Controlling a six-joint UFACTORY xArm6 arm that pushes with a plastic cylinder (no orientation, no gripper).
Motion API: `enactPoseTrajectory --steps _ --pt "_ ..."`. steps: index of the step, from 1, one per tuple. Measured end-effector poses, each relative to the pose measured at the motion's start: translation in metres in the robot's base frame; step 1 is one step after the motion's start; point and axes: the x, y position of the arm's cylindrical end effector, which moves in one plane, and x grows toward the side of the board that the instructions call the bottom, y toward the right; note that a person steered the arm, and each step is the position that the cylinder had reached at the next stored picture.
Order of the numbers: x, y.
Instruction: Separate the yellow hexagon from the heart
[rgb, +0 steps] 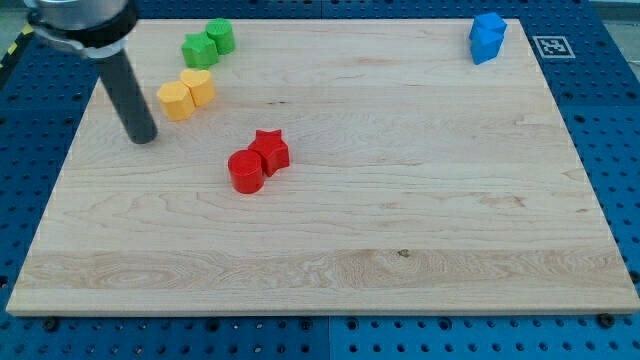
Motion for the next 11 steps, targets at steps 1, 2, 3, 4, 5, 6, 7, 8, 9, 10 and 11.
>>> enactPoseTrajectory --steps 1,2,3,4,5,6,7,8,9,10,11 --pt "-0.007 0.0" --pt "-0.032 0.0" --pt "-0.037 0.01" --pt "-0.042 0.029" --pt "-0.057 0.049" --pt "-0.07 0.052" --pt "-0.073 0.059" --pt "-0.073 0.086" --pt "-0.077 0.122" --pt "-0.08 0.154" --pt "-0.08 0.193"
